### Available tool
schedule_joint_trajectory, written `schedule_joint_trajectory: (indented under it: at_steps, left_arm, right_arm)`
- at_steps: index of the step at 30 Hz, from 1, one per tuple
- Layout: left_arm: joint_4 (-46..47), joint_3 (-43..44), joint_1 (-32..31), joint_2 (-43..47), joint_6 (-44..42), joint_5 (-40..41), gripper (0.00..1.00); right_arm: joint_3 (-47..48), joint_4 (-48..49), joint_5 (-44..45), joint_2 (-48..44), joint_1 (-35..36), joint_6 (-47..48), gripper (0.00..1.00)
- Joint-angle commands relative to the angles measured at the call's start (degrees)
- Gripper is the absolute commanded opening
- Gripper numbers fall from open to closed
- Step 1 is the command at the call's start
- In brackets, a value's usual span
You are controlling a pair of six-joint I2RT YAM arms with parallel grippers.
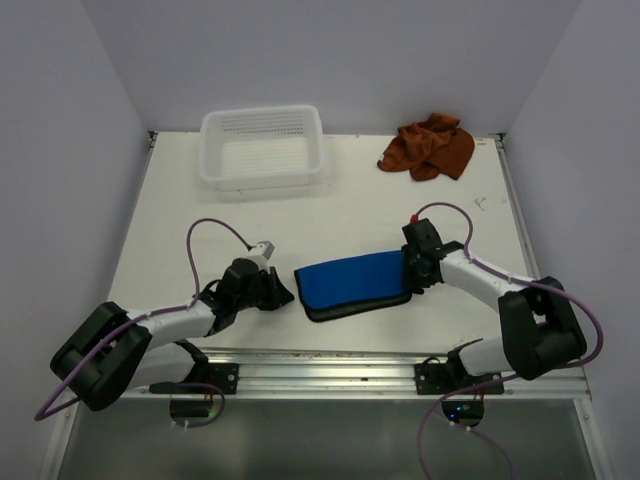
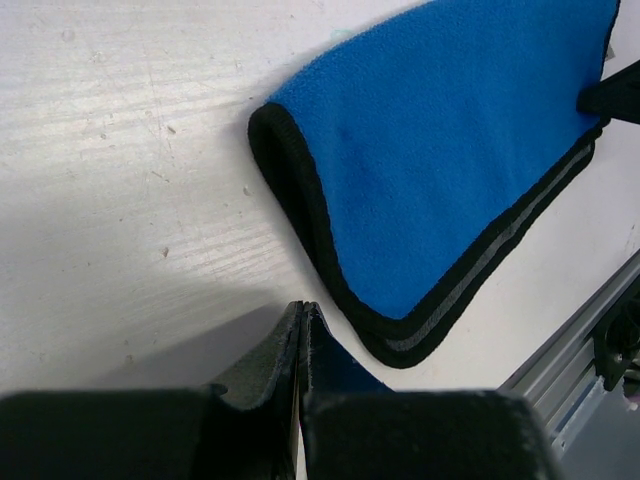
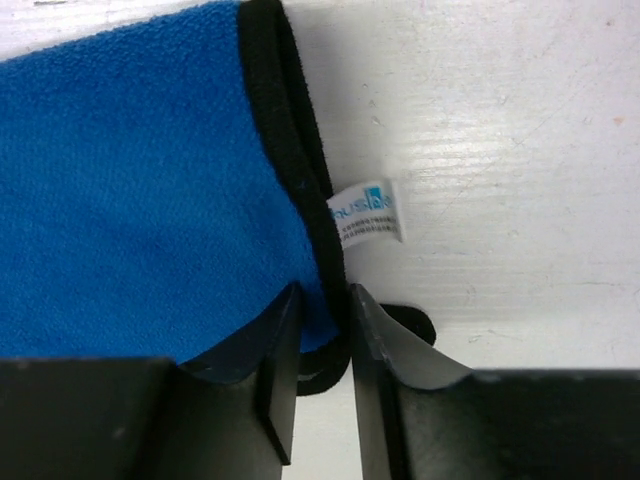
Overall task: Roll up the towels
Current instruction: Fold the towel
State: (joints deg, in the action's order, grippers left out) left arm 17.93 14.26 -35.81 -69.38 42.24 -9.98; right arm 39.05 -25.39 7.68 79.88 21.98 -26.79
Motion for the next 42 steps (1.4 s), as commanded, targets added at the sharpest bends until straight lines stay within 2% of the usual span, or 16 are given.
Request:
schedule_joint_trajectory:
  at_steps: [1, 8, 12, 15, 21, 25, 32, 38, 42]
  left_arm:
    - [1.8, 1.7, -0.4, -0.7, -1.1, 0.5, 0.01]
    - [4.5, 1.7, -0.4, -4.7, -0.8, 0.0, 0.01]
    - [6.2, 1.4, -0.7, -5.8, -0.3, -0.7, 0.01]
    - [6.7, 1.6, -0.9, -6.1, -0.1, -0.7, 0.01]
    - [8.5, 1.4, -1.5, -7.7, 0.4, -0.9, 0.01]
    - [9.9, 0.5, -1.6, -8.0, 0.9, -1.2, 0.01]
    - [10.8, -0.2, -1.5, -8.0, 1.3, -1.1, 0.01]
    - [10.6, 0.1, -1.6, -7.7, 1.0, -1.3, 0.01]
    - [10.7, -0.3, -1.5, -7.7, 1.1, -1.4, 0.01]
  right_arm:
    - [-1.2, 2.9, -3.7, 1.5, -0.1, 0.2, 0.26]
    - [-1.2, 0.3, -4.0, -1.2, 0.0, 1.8, 0.0]
    - [-0.4, -2.0, -2.2, -3.9, 0.9, 1.7, 0.0]
    - [2.0, -6.0, 4.0, -5.6, 3.8, 2.0, 0.0]
    - [8.2, -13.7, 13.8, -7.0, 13.3, 2.4, 0.0]
    - [12.0, -17.8, 21.8, -4.5, 19.3, 2.2, 0.0]
    - [18.5, -20.9, 27.7, 2.3, 29.7, 0.6, 0.0]
    - [24.9, -21.5, 28.4, 8.0, 37.4, -1.5, 0.0]
    - [27.0, -19.3, 23.4, 10.0, 40.1, -2.6, 0.0]
